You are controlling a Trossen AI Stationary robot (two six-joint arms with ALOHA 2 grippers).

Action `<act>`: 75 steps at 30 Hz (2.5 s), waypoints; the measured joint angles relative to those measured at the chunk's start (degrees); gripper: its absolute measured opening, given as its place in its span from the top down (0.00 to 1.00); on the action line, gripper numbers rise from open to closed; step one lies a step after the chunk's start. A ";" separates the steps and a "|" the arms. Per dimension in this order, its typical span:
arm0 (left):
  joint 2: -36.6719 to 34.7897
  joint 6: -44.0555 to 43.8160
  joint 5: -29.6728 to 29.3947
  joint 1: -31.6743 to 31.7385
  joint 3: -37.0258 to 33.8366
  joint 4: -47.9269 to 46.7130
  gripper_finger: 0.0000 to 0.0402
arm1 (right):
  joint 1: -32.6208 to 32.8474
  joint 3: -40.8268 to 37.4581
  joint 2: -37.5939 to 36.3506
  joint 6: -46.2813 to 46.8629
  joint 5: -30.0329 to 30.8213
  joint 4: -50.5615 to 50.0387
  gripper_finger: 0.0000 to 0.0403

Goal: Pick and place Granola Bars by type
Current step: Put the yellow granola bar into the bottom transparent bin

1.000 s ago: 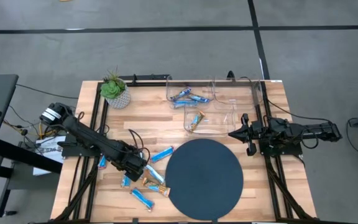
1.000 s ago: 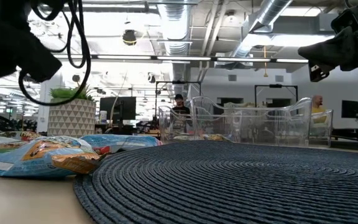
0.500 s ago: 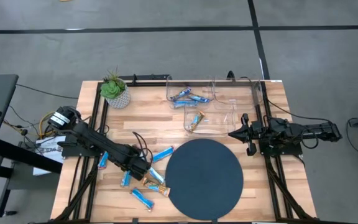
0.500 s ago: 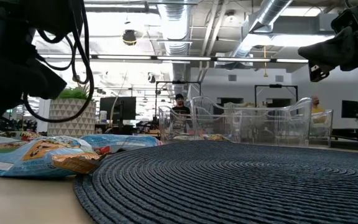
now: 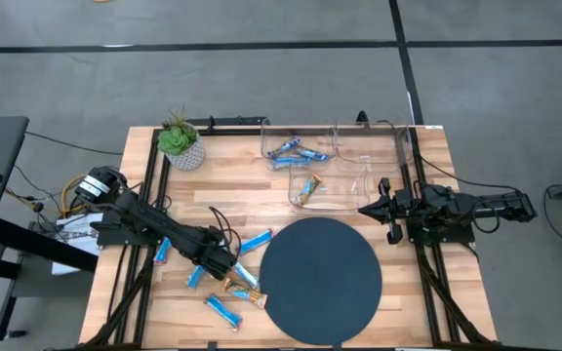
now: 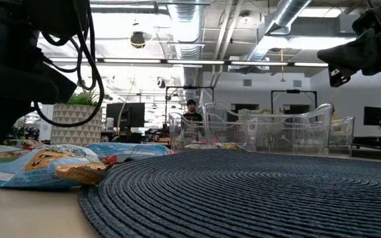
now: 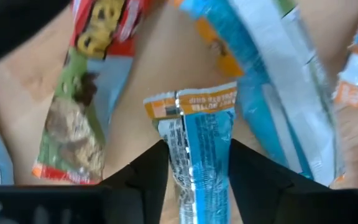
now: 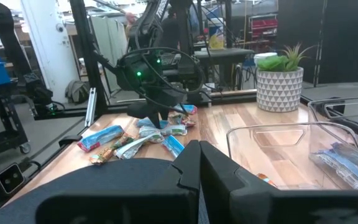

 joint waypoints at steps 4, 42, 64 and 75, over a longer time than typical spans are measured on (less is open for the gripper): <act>-0.02 3.33 -4.03 0.00 0.00 2.12 0.71 | 0.00 -0.02 0.00 0.00 0.00 0.00 1.00; -5.28 88.70 -31.86 25.30 -0.04 75.10 0.76 | 0.00 -0.01 0.00 0.00 0.00 -0.01 1.00; 5.66 121.34 -2.47 28.92 8.52 67.06 0.76 | 0.00 -0.01 0.00 -0.01 0.00 0.00 1.00; 5.66 108.45 -7.08 28.99 8.59 64.39 0.73 | 0.00 0.00 0.00 -0.01 0.00 0.00 1.00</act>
